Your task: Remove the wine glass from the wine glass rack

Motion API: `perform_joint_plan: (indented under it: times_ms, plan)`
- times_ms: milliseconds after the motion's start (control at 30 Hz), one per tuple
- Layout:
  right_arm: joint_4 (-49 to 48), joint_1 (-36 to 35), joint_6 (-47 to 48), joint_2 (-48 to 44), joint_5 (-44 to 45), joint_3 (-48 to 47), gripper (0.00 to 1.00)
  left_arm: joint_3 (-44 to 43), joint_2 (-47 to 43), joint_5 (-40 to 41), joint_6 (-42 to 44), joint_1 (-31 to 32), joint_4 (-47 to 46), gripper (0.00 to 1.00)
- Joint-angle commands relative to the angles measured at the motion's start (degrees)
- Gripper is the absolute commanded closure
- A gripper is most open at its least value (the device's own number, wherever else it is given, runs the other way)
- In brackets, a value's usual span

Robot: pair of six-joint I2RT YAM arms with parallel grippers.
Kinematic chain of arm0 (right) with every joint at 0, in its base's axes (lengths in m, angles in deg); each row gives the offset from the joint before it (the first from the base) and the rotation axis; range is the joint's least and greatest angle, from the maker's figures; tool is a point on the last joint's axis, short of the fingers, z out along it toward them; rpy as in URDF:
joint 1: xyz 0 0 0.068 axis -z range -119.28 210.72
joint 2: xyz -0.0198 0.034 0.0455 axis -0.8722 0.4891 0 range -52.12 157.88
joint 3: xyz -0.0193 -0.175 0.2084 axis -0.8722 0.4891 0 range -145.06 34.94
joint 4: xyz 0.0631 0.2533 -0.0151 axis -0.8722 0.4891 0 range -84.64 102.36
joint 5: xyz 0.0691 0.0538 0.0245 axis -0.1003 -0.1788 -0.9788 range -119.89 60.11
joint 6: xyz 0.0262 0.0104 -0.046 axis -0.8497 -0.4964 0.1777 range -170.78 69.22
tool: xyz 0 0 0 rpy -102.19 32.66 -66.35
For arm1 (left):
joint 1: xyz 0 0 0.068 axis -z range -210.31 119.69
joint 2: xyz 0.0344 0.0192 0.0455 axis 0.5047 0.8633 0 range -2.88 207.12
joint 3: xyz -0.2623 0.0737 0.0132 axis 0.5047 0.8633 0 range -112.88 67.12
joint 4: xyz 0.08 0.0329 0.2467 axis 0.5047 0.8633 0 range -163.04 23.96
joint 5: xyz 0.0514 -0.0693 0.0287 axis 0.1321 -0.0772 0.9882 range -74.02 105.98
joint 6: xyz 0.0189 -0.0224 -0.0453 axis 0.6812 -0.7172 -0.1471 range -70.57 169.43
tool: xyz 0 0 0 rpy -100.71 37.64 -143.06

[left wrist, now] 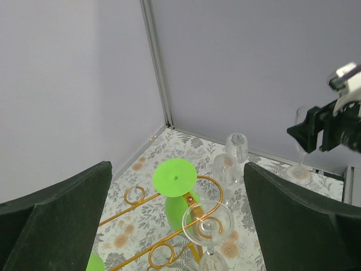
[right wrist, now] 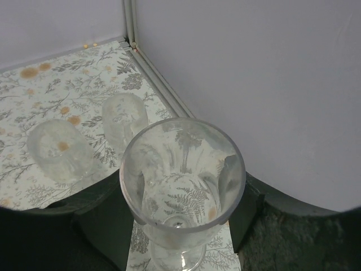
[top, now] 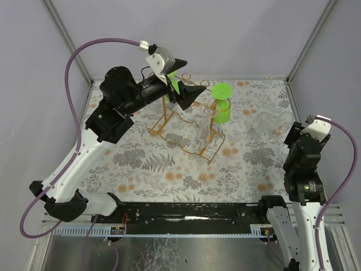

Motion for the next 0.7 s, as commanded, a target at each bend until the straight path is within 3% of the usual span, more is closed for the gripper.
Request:
perform_joint_plan:
  times_ms: [0, 367, 667]
  plan:
    - [-21.7, 0.2, 2.9, -2.3, 4.0, 7.9, 0.88, -4.0, -0.2, 0.9, -4.8, -1.5, 2.5, 0.0]
    - [-43.2, 0.9, 4.7, 4.6, 2.0, 22.5, 0.87, -5.2, -1.2, -0.7, -8.2, -5.3, 7.9, 0.0]
    - [-49.4, 5.9, -2.6, 6.5, -0.8, 29.6, 0.87, -2.9, -2.6, -1.7, -8.4, -6.4, 7.8, 0.0]
